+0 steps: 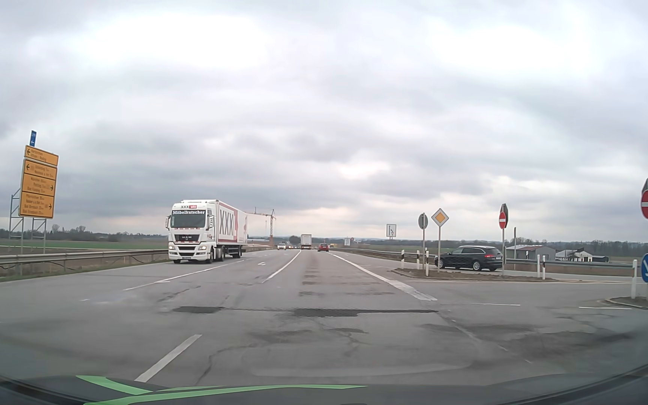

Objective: Follow the waypoints while adhering to traffic rules and regulations

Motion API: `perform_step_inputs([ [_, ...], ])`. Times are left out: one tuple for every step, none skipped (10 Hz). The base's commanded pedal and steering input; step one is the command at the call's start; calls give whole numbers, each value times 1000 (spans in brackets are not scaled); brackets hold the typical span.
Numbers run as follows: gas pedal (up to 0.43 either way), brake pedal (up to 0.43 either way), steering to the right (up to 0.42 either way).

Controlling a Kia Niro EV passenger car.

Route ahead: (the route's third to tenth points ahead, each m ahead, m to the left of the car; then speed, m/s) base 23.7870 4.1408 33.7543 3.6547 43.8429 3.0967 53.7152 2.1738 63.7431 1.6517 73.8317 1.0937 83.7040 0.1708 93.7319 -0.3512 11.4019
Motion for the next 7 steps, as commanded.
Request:
perform_step_inputs([
  [87,0,0],
  [87,0,0],
  [87,0,0],
  [87,0,0],
  [87,0,0],
  [87,0,0],
  [87,0,0],
])
